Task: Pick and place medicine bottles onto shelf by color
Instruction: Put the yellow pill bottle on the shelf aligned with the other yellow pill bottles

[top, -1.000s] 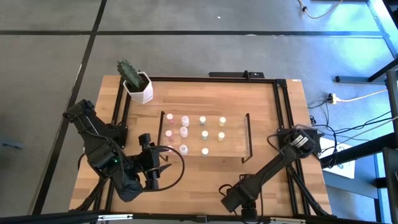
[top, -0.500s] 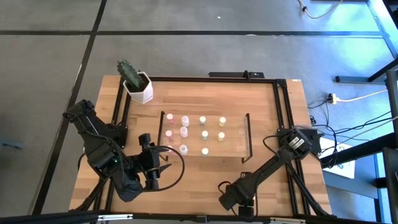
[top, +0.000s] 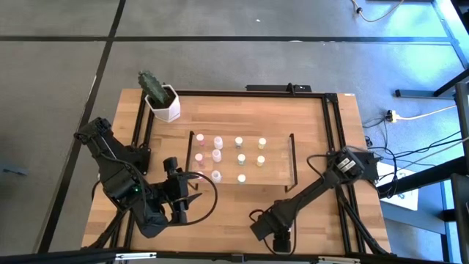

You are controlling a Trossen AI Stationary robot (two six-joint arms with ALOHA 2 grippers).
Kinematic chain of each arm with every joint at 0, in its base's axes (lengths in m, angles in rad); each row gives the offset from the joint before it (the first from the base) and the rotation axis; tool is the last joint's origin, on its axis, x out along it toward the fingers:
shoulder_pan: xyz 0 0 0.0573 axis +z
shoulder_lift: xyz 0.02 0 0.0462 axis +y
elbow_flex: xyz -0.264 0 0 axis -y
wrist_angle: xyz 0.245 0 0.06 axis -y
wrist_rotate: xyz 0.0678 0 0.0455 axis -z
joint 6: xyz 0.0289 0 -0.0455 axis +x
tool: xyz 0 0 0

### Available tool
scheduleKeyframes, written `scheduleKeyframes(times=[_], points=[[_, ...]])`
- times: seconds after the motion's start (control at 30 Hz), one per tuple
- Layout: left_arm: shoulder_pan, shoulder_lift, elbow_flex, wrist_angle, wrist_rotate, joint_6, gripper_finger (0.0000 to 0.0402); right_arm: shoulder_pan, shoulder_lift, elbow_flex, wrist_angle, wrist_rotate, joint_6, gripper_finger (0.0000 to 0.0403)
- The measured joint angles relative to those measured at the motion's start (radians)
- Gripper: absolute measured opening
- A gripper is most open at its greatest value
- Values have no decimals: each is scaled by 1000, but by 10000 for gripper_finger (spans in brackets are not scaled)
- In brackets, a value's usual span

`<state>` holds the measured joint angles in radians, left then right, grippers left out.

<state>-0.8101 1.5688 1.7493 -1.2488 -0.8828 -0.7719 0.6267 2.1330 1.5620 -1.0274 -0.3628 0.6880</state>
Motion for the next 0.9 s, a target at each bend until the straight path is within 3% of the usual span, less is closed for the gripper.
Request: scheduleKeyframes(times=[0.4,0.9], points=[[0,0,0,0,1,-3,224,-43,0,0,18,51,-117,130],[0,0,0,0,1,-3,224,-49,-1,0,59,88,-95,136]])
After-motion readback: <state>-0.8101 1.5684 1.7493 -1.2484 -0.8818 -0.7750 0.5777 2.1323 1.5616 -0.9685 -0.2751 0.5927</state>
